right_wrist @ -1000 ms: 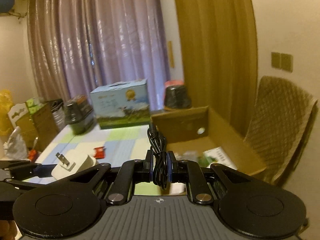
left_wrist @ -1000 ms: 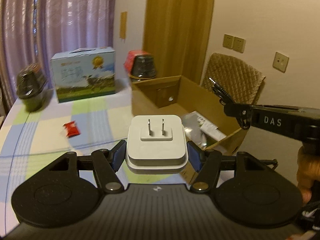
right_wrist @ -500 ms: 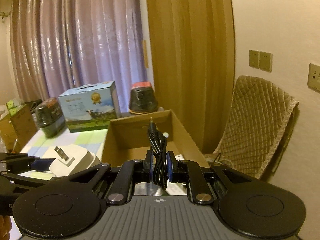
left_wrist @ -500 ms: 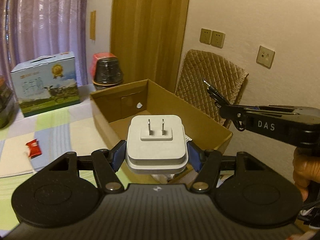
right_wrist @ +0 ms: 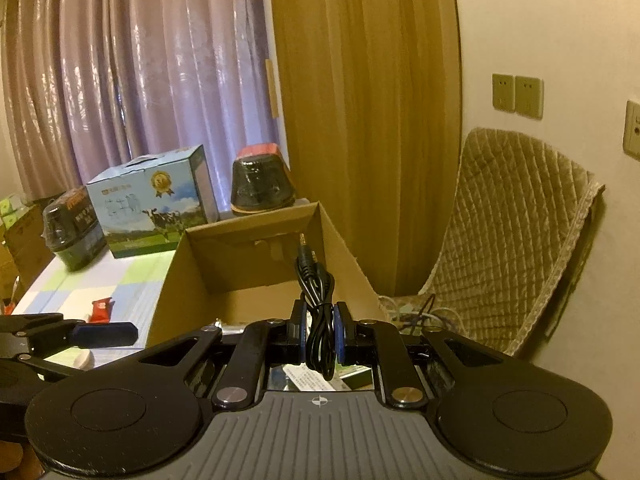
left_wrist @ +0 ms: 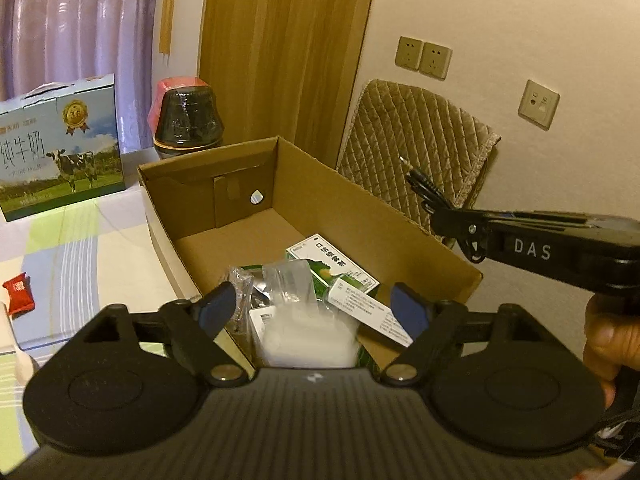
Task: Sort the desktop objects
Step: 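Open the left tool to drop the charger into the box while right releases the cable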
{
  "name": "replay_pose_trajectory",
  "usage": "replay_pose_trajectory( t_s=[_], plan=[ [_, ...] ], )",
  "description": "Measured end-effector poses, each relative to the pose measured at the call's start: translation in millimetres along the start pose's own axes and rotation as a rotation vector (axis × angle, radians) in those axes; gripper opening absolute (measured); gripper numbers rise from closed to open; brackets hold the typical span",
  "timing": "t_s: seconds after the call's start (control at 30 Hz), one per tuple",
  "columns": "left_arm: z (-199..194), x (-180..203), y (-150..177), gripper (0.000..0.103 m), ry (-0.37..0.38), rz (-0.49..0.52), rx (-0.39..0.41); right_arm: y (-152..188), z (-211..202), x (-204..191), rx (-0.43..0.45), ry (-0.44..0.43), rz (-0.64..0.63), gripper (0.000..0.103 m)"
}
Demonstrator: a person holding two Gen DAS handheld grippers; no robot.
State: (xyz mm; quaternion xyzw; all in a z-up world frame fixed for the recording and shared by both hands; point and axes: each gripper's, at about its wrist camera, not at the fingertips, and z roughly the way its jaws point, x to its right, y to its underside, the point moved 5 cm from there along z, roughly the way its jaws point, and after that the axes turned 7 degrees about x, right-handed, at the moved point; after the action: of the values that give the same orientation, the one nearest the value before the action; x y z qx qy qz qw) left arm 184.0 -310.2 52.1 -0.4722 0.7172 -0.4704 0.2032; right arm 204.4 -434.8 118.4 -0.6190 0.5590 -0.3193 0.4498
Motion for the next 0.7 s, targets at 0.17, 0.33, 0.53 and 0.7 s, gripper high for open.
replay_pose_trajectory(
  t_s=[0.17,0.33,0.53,0.7],
  plan=[
    [-2,-15,4,0.080,-0.034,0.000,0.001,7,6,1,-0.019,-0.002,0.002,0.010],
    [-11,-32,7,0.080,-0.068,-0.020,0.008,11,7,-1,-0.032,-0.008,0.004,0.010],
    [-22,-48,11,0.080,-0.097,-0.043,0.007,8,7,-9,-0.027,-0.028,0.011,0.010],
    [-30,-54,16,0.080,-0.100,-0.052,0.001,2,8,-13,-0.004,-0.083,0.083,0.015]
  ],
)
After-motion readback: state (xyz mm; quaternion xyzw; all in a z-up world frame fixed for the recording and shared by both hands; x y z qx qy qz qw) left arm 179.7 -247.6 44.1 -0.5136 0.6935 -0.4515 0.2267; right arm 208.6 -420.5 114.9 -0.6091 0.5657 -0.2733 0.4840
